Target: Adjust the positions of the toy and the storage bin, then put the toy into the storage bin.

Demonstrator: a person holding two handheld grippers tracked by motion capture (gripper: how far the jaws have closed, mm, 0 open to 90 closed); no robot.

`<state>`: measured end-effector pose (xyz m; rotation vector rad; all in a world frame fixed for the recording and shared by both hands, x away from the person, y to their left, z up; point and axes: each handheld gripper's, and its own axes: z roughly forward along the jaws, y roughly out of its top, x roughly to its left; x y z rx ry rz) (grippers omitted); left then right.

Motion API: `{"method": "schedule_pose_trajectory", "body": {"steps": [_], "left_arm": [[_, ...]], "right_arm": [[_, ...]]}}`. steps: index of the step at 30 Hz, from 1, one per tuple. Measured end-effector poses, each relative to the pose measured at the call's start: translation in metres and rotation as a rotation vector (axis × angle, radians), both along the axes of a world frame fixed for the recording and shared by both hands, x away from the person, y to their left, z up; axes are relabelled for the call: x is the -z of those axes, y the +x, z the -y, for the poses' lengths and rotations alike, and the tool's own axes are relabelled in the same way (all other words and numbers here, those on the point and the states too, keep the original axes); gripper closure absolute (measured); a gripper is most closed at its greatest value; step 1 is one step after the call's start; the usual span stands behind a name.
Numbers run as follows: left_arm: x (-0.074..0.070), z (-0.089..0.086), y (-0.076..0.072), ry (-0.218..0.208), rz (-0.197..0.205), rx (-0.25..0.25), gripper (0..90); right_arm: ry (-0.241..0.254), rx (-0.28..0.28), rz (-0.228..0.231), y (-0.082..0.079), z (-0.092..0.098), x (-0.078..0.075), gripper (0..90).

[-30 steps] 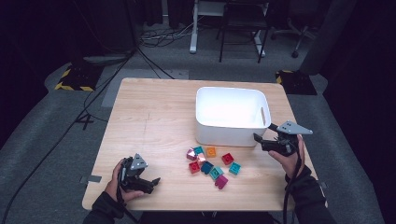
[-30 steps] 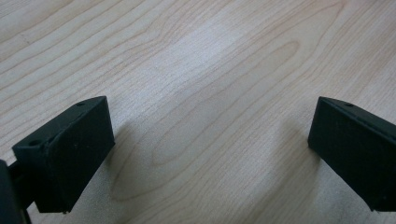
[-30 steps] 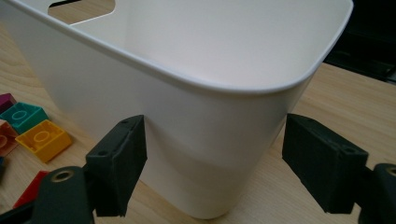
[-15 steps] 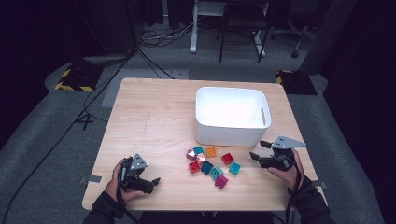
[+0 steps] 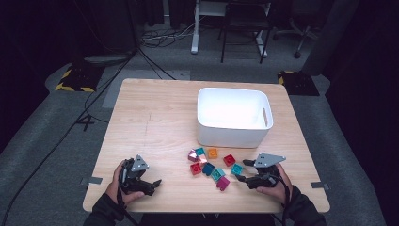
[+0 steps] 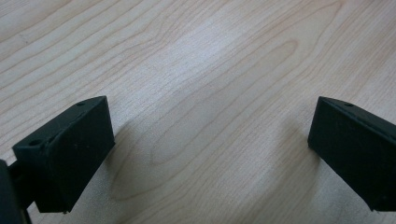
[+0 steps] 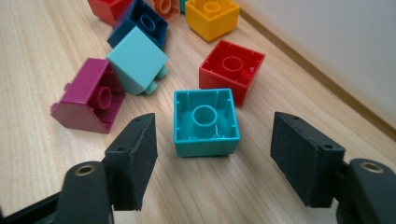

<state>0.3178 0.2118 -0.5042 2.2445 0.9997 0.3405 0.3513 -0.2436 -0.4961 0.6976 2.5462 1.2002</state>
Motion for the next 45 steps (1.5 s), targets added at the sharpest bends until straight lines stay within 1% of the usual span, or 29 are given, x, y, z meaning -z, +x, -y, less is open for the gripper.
{"method": "schedule_pose_trajectory", "body": {"steps": [3, 5, 6, 7, 9, 11, 13, 15, 17, 18, 22, 24, 27, 28, 33, 37, 38, 40, 45], "left_arm": [[0.000, 0.000, 0.000, 0.000, 0.000, 0.000, 0.5], [0.000, 0.000, 0.000, 0.000, -0.001, 0.000, 0.6], [0.000, 0.000, 0.000, 0.000, -0.001, 0.000, 0.5], [0.000, 0.000, 0.000, 0.000, 0.000, 0.000, 0.5], [0.000, 0.000, 0.000, 0.000, 0.000, 0.000, 0.5], [0.000, 0.000, 0.000, -0.001, -0.001, 0.000, 0.5], [0.000, 0.000, 0.000, -0.002, 0.000, 0.001, 0.4], [0.000, 0.000, 0.001, -0.002, 0.003, 0.002, 0.3], [0.000, 0.000, 0.001, -0.001, 0.003, 0.002, 0.2], [0.000, 0.000, 0.000, -0.002, 0.003, 0.002, 0.3], [0.000, 0.000, 0.000, -0.001, 0.003, 0.002, 0.3], [0.000, 0.000, 0.000, -0.001, 0.003, 0.002, 0.3], [0.000, 0.000, 0.001, -0.006, -0.004, 0.007, 0.2], [0.000, 0.000, 0.001, -0.009, -0.006, 0.007, 0.2], [0.000, 0.000, 0.001, -0.008, -0.007, 0.007, 0.2], [0.000, 0.000, 0.002, 0.001, -0.001, 0.018, 0.1], [-0.001, -0.001, 0.003, 0.010, 0.001, 0.019, 0.1], [0.000, 0.000, 0.004, 0.002, 0.000, 0.019, 0.1], [0.000, 0.001, 0.004, 0.000, -0.001, 0.017, 0.1]], "right_arm": [[-0.005, 0.002, -0.003, 0.002, -0.004, 0.004, 33.6], [-0.025, 0.015, -0.010, 0.005, -0.006, 0.005, 36.3], [-0.016, 0.015, -0.006, 0.006, -0.006, 0.005, 36.7], [-0.009, 0.036, -0.005, 0.007, -0.006, 0.005, 38.8], [-0.013, 0.038, -0.015, 0.009, -0.007, 0.005, 40.6], [-0.024, 0.046, -0.012, 0.009, -0.008, 0.005, 43.3], [-0.023, 0.037, -0.009, 0.008, -0.008, 0.005, 46.4], [-0.017, 0.033, -0.004, 0.008, -0.008, 0.006, 53.2], [-0.014, 0.035, -0.003, 0.008, -0.008, 0.006, 54.9], [-0.016, 0.036, 0.006, 0.007, -0.007, 0.005, 58.9], [-0.014, 0.042, 0.002, 0.006, -0.007, 0.005, 59.1], [-0.017, 0.027, 0.011, 0.006, -0.007, 0.005, 59.2], [-0.012, 0.039, 0.008, 0.005, -0.006, 0.004, 59.2], [-0.007, 0.036, 0.009, 0.006, -0.005, 0.004, 59.2], [0.002, 0.056, 0.015, 0.006, 0.002, 0.002, 59.2], [0.017, 0.070, 0.029, 0.004, 0.012, -0.004, 59.2], [0.017, 0.070, 0.029, 0.004, 0.012, -0.004, 59.2], [0.034, 0.084, 0.039, 0.003, 0.021, -0.010, 59.2], [0.066, 0.114, 0.070, -0.001, 0.035, -0.024, 59.2]]}}
